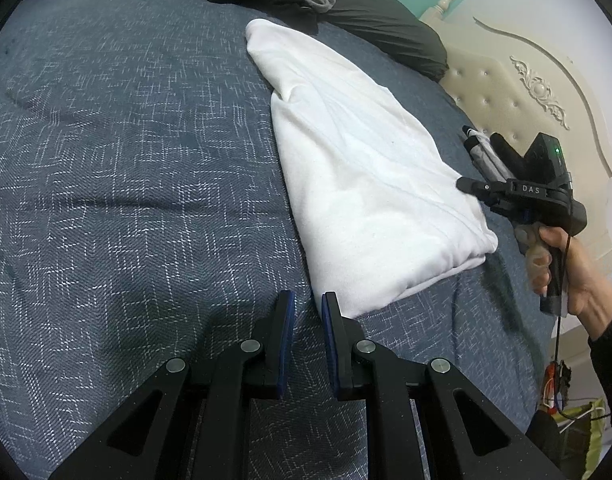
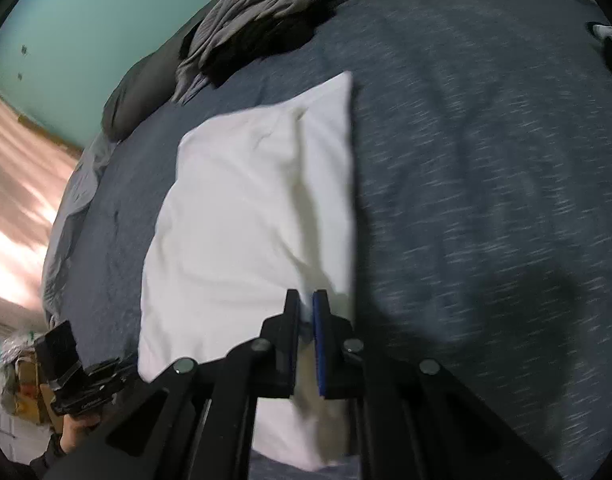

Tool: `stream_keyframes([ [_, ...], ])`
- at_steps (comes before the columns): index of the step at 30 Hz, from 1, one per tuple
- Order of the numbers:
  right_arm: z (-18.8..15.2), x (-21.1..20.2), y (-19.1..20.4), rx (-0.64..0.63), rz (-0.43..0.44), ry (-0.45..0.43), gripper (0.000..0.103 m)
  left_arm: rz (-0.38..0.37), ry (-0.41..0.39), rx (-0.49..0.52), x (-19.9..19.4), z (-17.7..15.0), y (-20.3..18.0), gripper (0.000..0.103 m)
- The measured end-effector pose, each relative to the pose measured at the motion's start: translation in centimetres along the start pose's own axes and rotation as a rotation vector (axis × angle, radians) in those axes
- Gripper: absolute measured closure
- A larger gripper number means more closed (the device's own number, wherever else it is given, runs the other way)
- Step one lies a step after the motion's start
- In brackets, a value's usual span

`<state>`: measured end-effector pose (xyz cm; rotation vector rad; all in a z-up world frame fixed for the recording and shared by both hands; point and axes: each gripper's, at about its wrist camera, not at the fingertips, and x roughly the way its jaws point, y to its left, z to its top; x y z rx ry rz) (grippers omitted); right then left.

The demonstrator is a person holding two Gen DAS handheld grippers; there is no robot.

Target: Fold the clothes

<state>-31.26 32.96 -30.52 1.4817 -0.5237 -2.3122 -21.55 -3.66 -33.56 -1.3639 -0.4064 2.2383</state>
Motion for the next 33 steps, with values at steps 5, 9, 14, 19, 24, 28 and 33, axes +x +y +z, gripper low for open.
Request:
stream_keyframes([
  [5, 0.2, -0.7, -0.2, 0.017, 0.031, -0.035, 0.097, 0.002, 0.001, 0.003, 0.0, 0.0, -0.1, 0.088],
  [9, -0.4, -1.1, -0.1, 0.032, 0.026, -0.029, 0.093, 0.001, -0.006, 0.005, -0.4, 0.2, -0.1, 0.088],
  [14, -1.8, -1.6, 0.8, 0.002, -0.007, 0.009, 0.084, 0.001, -0.015, 0.007, -0.8, 0.5, -0.2, 0.088],
  [19, -3.5, -1.0, 1.7, -0.046, -0.056, 0.055, 0.081, 0.004, -0.045, 0.021, -1.9, 0.9, -0.6, 0.088],
  [24, -4.1, -1.1, 1.7, -0.053, -0.056, 0.034, 0.099, 0.006, -0.033, 0.036, -1.5, 0.7, -1.1, 0.088],
  [28, -4.2, -2.0, -0.6, 0.043, -0.014, -0.004, 0.101, 0.016, -0.012, 0.049, -0.6, 0.5, -1.4, 0.088],
  [33, -5.0, -1.5, -2.5, 0.151, 0.049, 0.011, 0.101, 0.02, -0.005, 0.043, -0.3, 0.5, -1.5, 0.088],
])
